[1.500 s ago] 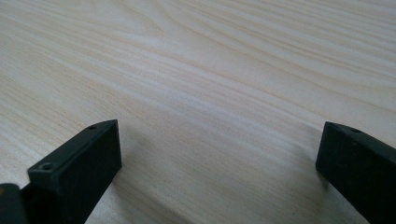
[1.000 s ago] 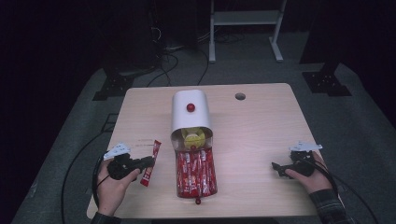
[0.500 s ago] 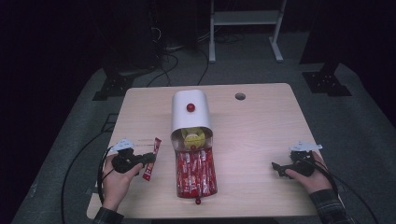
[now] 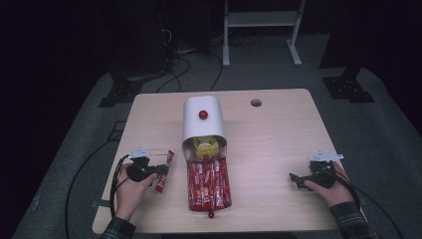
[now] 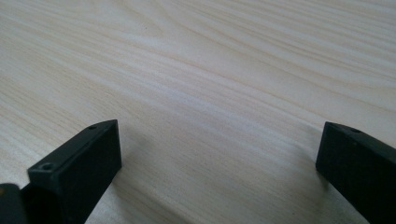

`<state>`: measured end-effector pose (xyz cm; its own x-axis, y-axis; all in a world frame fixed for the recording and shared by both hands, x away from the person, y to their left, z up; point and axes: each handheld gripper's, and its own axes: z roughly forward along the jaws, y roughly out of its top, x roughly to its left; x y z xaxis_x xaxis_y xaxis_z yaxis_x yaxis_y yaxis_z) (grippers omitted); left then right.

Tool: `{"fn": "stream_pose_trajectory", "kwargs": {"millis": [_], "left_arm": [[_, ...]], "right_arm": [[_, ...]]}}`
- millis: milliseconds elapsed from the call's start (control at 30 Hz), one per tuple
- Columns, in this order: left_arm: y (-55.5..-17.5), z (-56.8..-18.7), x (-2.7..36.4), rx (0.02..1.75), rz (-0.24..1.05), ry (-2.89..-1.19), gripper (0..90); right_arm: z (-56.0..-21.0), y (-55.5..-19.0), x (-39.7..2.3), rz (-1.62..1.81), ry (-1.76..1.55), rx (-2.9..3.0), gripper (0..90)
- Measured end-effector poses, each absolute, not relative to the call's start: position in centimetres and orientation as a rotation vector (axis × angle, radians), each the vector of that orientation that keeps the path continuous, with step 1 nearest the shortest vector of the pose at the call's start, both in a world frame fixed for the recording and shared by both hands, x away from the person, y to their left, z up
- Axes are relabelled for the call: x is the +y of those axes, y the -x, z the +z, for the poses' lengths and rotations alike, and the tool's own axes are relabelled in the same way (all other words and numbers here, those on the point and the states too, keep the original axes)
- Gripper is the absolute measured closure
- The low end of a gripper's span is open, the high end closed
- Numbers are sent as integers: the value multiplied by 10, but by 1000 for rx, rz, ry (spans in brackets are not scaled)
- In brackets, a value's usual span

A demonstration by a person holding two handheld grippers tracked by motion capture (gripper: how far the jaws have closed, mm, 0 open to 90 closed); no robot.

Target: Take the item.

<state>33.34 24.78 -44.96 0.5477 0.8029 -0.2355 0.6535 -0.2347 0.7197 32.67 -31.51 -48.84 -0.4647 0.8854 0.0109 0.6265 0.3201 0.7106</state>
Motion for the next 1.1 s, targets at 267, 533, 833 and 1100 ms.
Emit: {"fn": "stream_pose_trajectory", "kwargs": {"millis": [267, 533, 833, 1100], "left_arm": [[-337, -459, 244, 1199, 224, -2015, 828], [-339, -464, 244, 1212, 218, -2033, 820], [-339, -464, 245, 1222, 238, -2032, 736], [-336, -456, 251, 1217, 305, -1991, 562]], "right_arm": [[-488, -327, -315, 931, -1343, 2211, 0], [-488, -327, -315, 931, -1343, 2211, 0], [-488, -327, -315, 931, -1343, 2211, 0], [-488, -327, -315, 931, -1343, 2211, 0]]}}
